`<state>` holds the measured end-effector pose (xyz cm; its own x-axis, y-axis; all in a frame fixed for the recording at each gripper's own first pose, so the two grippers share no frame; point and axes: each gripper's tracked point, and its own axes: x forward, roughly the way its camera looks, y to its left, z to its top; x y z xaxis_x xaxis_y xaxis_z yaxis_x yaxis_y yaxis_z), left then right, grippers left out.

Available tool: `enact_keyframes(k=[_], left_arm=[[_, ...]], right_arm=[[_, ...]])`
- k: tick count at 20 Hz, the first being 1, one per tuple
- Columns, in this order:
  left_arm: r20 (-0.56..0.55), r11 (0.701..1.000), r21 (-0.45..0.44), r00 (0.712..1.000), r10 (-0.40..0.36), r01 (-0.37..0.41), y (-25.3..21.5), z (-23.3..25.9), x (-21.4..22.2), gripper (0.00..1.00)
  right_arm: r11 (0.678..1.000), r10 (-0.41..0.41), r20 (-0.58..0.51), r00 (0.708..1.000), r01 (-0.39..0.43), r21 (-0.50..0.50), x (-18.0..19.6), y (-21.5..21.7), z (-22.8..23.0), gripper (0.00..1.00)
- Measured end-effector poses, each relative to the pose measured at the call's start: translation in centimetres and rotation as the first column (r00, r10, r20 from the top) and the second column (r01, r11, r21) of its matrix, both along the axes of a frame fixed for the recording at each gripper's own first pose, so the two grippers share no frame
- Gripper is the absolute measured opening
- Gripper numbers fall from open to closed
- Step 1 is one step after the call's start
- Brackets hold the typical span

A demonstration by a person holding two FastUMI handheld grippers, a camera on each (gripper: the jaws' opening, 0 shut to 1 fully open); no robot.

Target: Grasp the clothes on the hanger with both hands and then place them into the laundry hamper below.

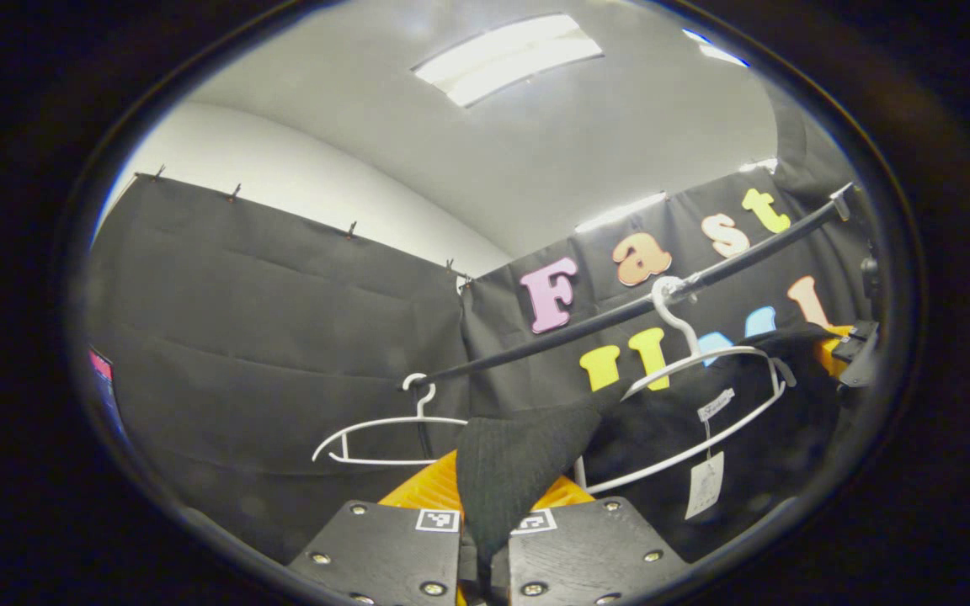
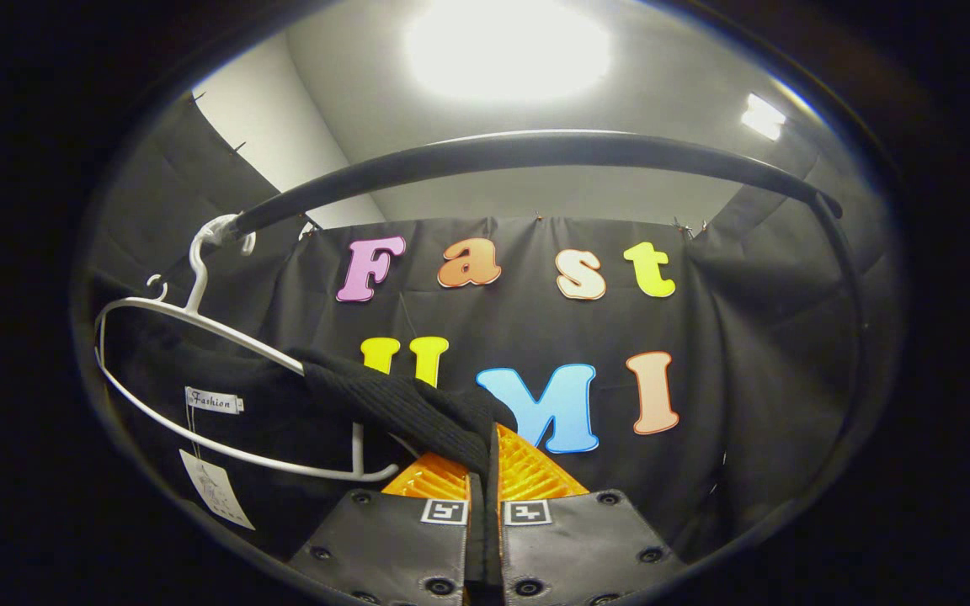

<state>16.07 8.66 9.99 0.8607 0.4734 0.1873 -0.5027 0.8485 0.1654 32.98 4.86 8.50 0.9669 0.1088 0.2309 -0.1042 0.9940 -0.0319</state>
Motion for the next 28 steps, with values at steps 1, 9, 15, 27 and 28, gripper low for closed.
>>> enact_keyframes(k=[1,9,15,27,28], left_arm=[[0.007,1.000,0.006,1.000,-0.004,0.004,0.3,0.3,0.2,0.07],[0.029,0.999,0.000,0.999,-0.038,0.038,3.5,1.4,2.4,0.07],[0.001,0.995,-0.078,0.998,-0.065,0.065,6.2,-1.0,3.9,0.07],[-0.061,0.971,-0.198,0.987,-0.150,0.135,7.0,-7.1,5.5,0.07],[-0.070,0.969,-0.208,0.986,-0.151,0.133,7.1,-7.8,5.4,0.07]], right_arm=[[1.000,-0.005,0.004,1.000,0.005,0.005,0.4,-0.1,0.1,0.01],[0.997,0.003,-0.069,0.998,0.002,0.078,4.3,0.4,-1.7,0.01],[0.989,0.071,-0.178,0.981,-0.046,0.143,7.7,2.0,-4.8,0.00],[0.975,0.159,-0.405,0.900,-0.077,0.210,8.4,3.1,-13.5,0.01],[0.976,0.158,-0.414,0.897,-0.077,0.205,8.0,3.1,-14.1,0.01]])
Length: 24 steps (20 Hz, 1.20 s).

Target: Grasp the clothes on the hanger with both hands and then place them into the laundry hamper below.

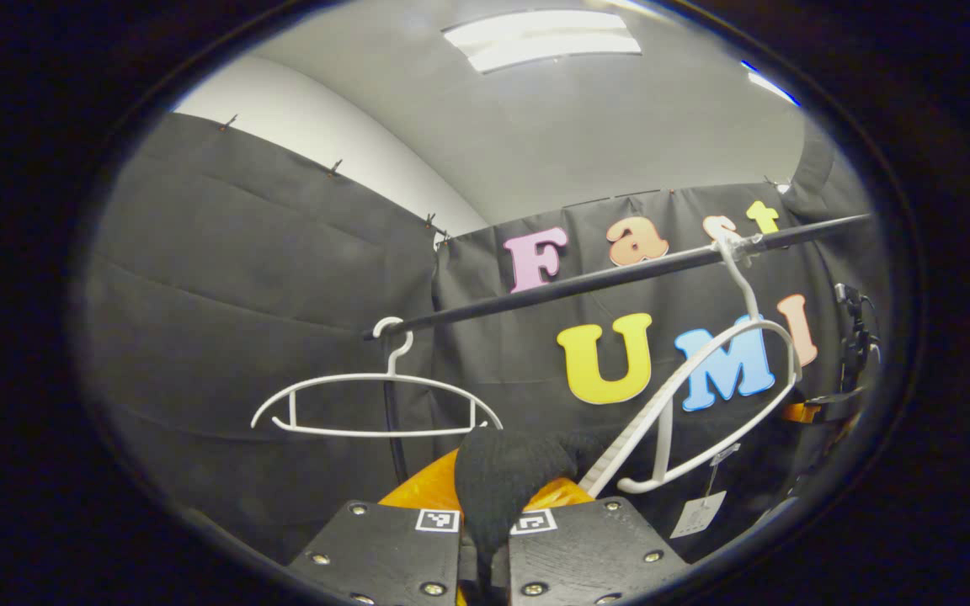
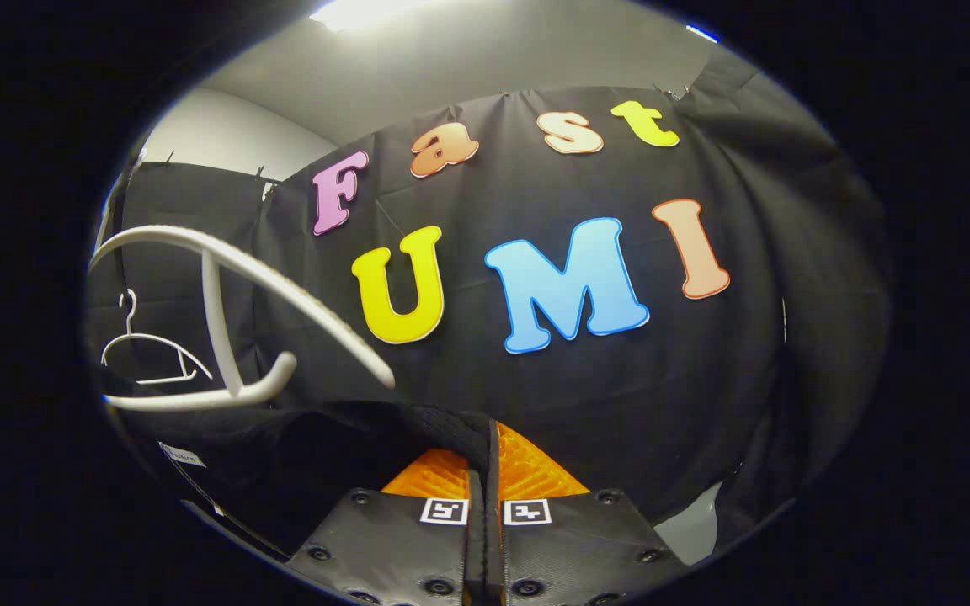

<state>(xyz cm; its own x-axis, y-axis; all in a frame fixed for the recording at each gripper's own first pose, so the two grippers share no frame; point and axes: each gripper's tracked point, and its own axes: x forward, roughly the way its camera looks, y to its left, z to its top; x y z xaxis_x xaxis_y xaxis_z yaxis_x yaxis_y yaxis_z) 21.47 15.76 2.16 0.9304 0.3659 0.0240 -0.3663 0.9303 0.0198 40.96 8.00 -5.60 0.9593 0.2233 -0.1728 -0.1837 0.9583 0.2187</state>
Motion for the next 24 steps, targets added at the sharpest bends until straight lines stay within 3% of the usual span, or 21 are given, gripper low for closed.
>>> enact_keyframes(k=[11,18,24], left_arm=[[-0.056,0.999,-0.029,0.998,-0.026,0.024,-0.7,-4.9,-3.7,0.07],[-0.046,0.988,-0.054,0.988,-0.149,0.147,-4.1,-5.5,-5.3,0.07],[-0.010,0.957,-0.087,0.961,-0.278,0.276,-7.8,-5.0,-6.5,0.07]], right_arm=[[0.995,-0.001,-0.023,1.000,-0.001,-0.102,-6.8,-0.7,-3.1,0.01],[0.991,0.004,-0.019,1.000,-0.007,-0.131,-13.4,-0.3,-2.4,0.01],[0.989,0.028,0.007,1.000,-0.026,-0.142,-19.3,1.5,-0.7,0.01]])
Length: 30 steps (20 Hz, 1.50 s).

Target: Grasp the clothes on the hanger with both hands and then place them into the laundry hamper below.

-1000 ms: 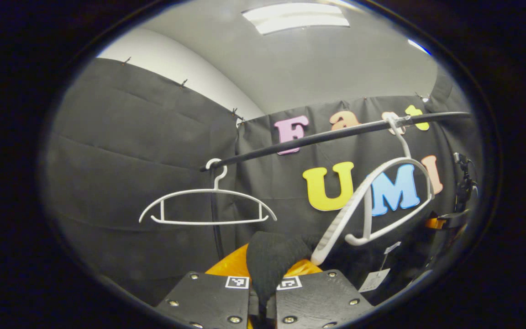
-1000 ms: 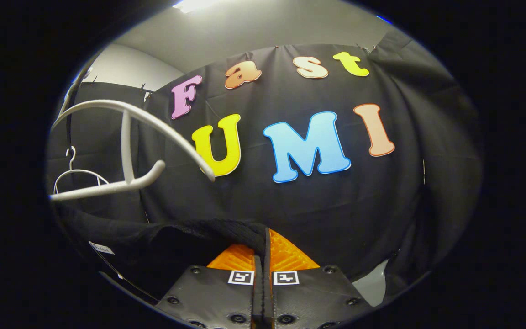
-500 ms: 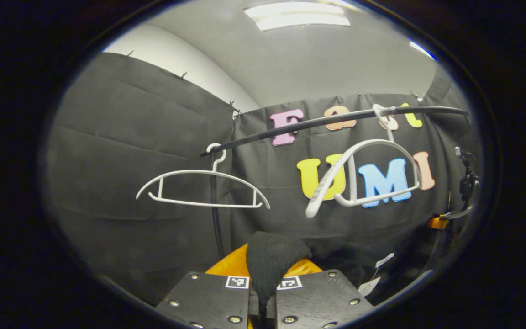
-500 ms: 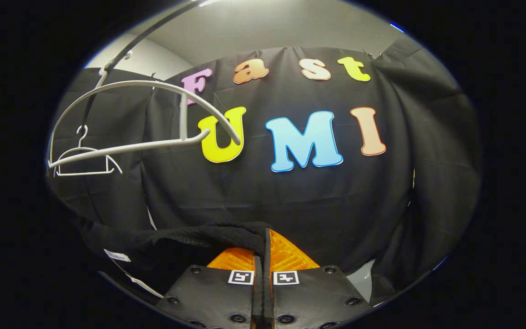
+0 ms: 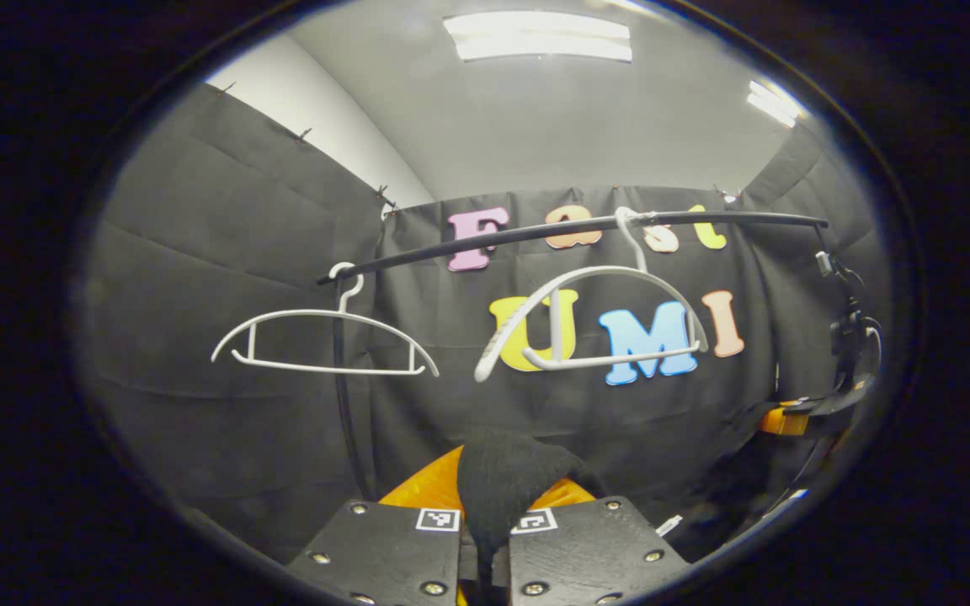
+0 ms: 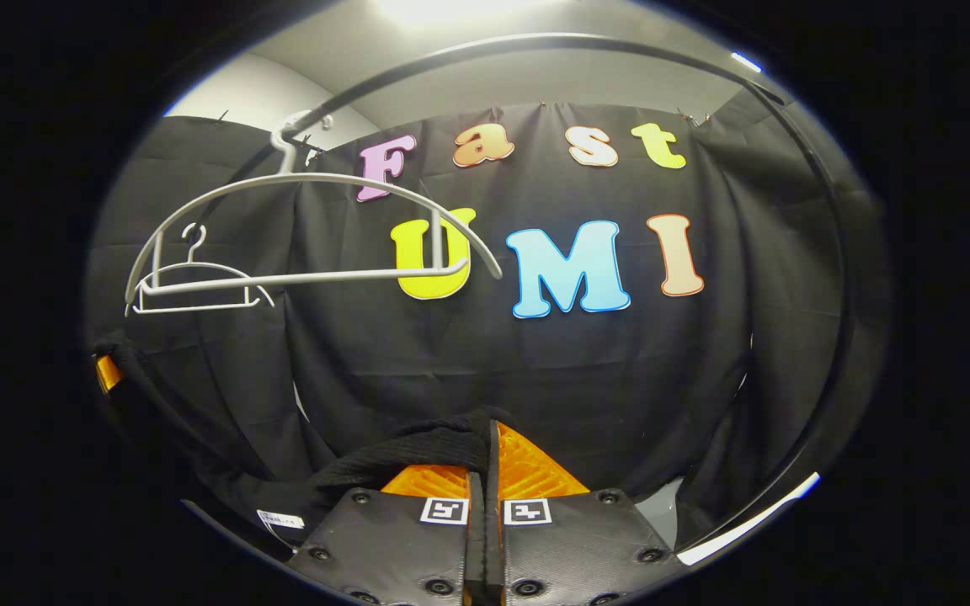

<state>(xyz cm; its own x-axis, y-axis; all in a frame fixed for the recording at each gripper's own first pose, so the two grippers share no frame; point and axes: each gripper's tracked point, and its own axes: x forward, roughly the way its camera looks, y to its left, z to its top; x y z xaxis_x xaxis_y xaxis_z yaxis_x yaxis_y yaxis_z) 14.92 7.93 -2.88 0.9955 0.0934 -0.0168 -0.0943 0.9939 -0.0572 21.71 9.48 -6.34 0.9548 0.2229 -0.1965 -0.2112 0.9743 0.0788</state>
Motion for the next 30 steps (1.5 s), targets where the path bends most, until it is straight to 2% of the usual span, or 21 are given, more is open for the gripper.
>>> enact_keyframes(k=[8,13,20,22,23,24,25,27,30], left_arm=[[0.029,0.986,-0.059,0.987,-0.155,0.157,-5.4,-0.6,-1.3,0.07],[0.028,0.970,-0.093,0.974,-0.223,0.224,-8.1,-2.5,-1.8,0.07],[-0.043,0.960,-0.136,0.966,-0.254,0.246,-9.9,-9.5,-2.6,0.07],[-0.079,0.958,-0.137,0.961,-0.265,0.253,-10.3,-12.1,-2.7,0.07],[-0.098,0.957,-0.135,0.957,-0.271,0.257,-10.6,-13.5,-2.7,0.07],[-0.119,0.957,-0.131,0.954,-0.273,0.258,-10.8,-14.9,-2.8,0.07],[-0.141,0.958,-0.126,0.951,-0.275,0.258,-10.9,-16.4,-3.2,0.07],[-0.189,0.958,-0.124,0.942,-0.278,0.258,-11.1,-19.2,-4.1,0.07],[-0.273,0.961,-0.122,0.922,-0.275,0.250,-11.1,-23.3,-5.2,0.07]], right_arm=[[0.999,0.047,0.021,0.999,-0.047,0.013,-6.8,3.4,0.6,0.02],[0.997,0.075,-0.010,0.997,-0.075,0.037,-9.7,5.5,-2.0,0.01],[0.995,0.104,-0.090,0.990,-0.103,0.019,-12.4,7.0,-9.3,0.01],[0.996,0.093,-0.119,0.989,-0.093,0.003,-12.8,6.6,-11.7,0.00],[0.996,0.088,-0.136,0.987,-0.089,-0.006,-13.1,6.3,-12.9,0.02],[0.996,0.082,-0.153,0.985,-0.085,-0.014,-13.4,6.3,-14.2,0.00],[0.996,0.076,-0.170,0.983,-0.081,-0.024,-13.7,6.2,-15.4,0.02],[0.996,0.062,-0.206,0.977,-0.074,-0.051,-14.4,6.0,-18.0,0.00],[0.994,0.041,-0.271,0.962,-0.067,-0.088,-15.6,5.3,-21.5,0.02]])
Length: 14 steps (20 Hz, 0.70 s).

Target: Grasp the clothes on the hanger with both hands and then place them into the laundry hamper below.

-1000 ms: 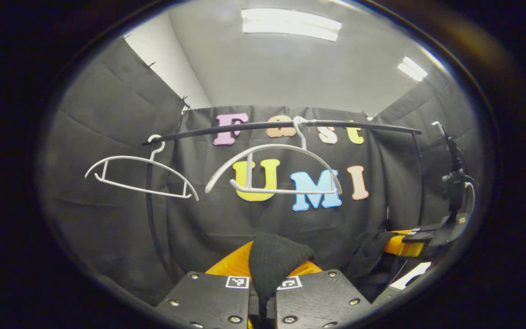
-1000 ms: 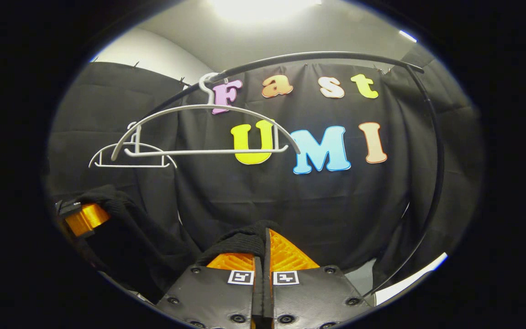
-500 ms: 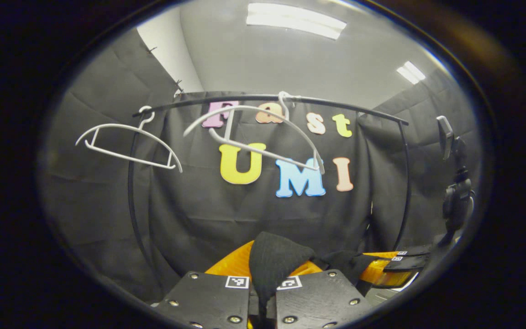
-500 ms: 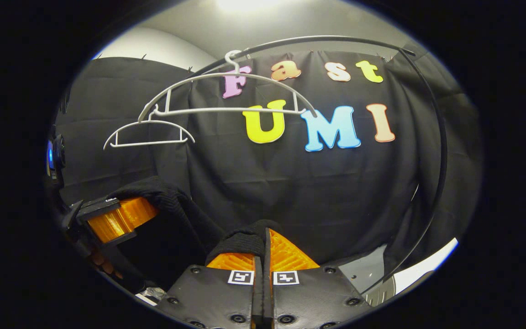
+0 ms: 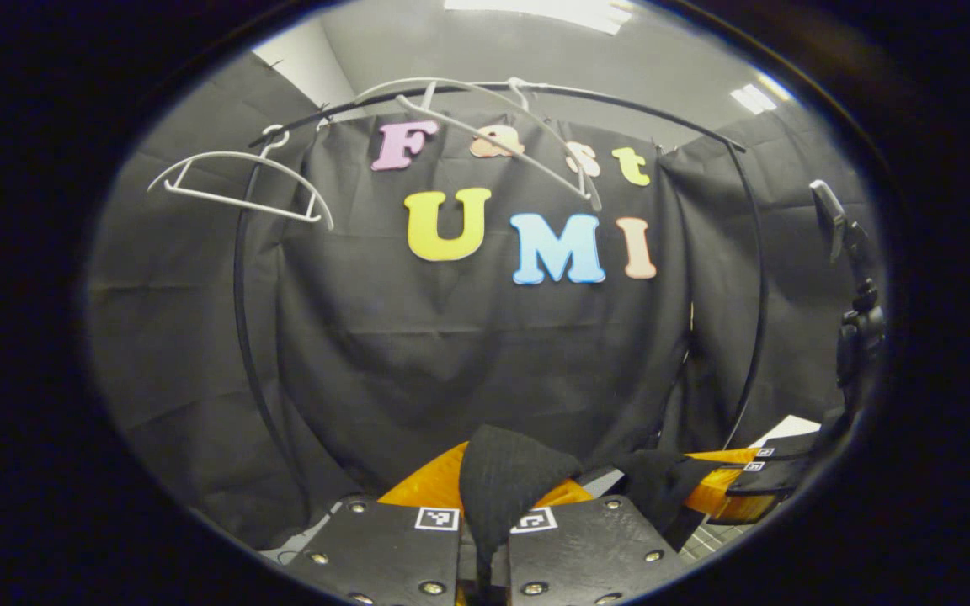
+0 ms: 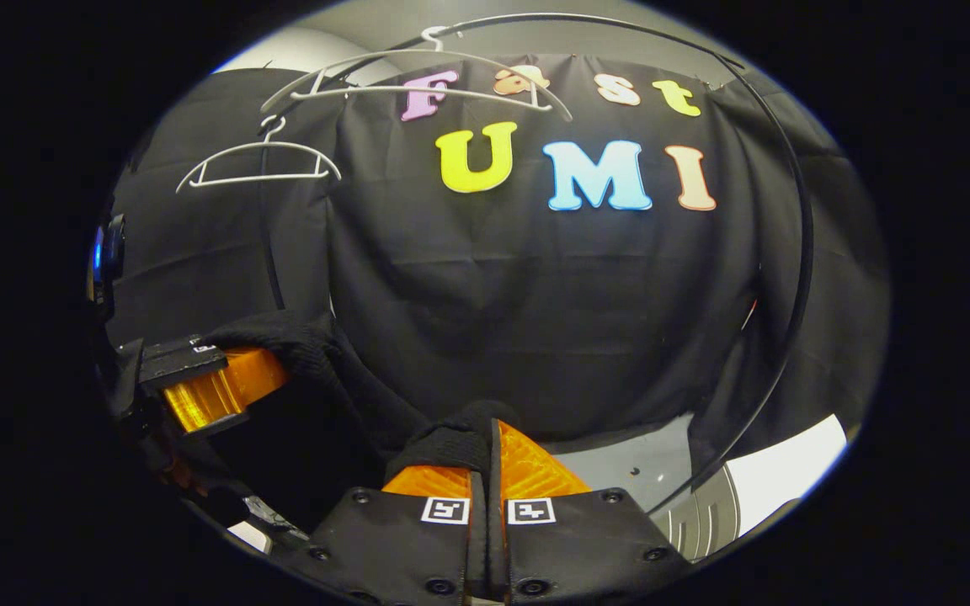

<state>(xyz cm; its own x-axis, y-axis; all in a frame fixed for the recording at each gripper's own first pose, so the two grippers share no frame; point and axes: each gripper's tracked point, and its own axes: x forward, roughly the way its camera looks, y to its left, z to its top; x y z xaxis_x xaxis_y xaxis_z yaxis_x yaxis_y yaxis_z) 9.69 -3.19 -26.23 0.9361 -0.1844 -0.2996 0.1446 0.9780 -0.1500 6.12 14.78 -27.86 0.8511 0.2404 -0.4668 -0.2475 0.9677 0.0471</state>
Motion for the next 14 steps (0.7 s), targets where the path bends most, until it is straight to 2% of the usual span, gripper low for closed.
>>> enact_keyframes(k=[4,7,8,10,14], left_arm=[[-0.147,0.999,0.036,0.989,-0.027,0.032,-1.0,-4.7,-1.1,0.07],[-0.244,0.997,0.060,0.969,-0.032,0.048,-1.7,-7.8,-2.2,0.08],[-0.269,0.996,0.064,0.963,-0.036,0.055,-1.8,-8.8,-2.3,0.08],[-0.325,0.994,0.085,0.945,-0.041,0.072,-1.9,-11.3,-3.0,0.09],[-0.425,0.991,0.091,0.904,-0.049,0.096,-2.0,-13.2,-4.6,0.11]], right_arm=[[0.998,-0.025,-0.125,0.992,0.017,-0.061,-1.1,-1.1,-4.6,0.05],[0.996,-0.039,-0.228,0.973,0.021,-0.081,-2.0,-1.7,-7.6,0.06],[0.996,-0.043,-0.253,0.967,0.020,-0.090,-2.6,-1.9,-8.4,0.09],[0.994,-0.049,-0.308,0.950,0.015,-0.112,-4.2,-2.2,-9.8,0.09],[0.989,-0.057,-0.395,0.917,0.000,-0.145,-5.5,-2.5,-11.2,0.13]])
